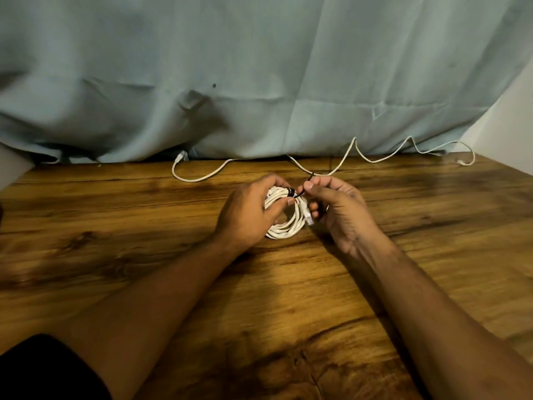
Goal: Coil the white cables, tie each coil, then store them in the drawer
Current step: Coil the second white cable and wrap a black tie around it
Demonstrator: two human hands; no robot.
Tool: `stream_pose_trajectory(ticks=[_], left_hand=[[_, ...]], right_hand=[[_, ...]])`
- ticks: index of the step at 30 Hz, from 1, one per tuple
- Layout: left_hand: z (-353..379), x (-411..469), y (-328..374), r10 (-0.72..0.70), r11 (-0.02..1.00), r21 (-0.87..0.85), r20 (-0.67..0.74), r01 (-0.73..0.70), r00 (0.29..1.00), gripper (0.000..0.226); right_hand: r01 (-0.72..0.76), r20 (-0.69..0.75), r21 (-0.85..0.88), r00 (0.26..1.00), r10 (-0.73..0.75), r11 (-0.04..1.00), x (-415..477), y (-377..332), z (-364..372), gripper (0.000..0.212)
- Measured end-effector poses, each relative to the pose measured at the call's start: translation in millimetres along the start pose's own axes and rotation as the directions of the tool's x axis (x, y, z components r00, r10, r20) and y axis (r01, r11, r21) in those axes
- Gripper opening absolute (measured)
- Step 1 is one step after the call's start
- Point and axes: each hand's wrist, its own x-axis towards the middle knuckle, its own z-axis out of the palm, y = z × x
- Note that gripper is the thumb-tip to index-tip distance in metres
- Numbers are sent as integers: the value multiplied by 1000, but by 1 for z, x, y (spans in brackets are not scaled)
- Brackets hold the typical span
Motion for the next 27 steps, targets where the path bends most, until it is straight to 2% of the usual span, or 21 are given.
stream_pose_trajectory(ticks=[6,10,19,22,24,27], left_hand=[[-1,0,1,-59,996,70,-47,62,997,17],[-1,1,1,-63,995,74,-56,67,996,25],[-3,-3,13,47,998,49,-7,-47,999,19],[-1,-3,14,-25,992,-123,46,30,999,21],[0,-2,14,-86,947,-299,110,115,990,23],[2,-1,17,-121,885,-426,180,189,976,21]], right_hand=[[1,7,6,1000,-1,1000,0,-2,2,10],[21,20,-40,1000,-20,999,0,-3,3,7],[34,-56,-25,998,-35,999,3,-3,1,10],[22,-61,-16,998,-22,1000,3,-3,0,12],[11,-70,0,997,-11,1000,3,-3,0,10],[2,-86,18,996,0,1000,5,-4,-3,11]])
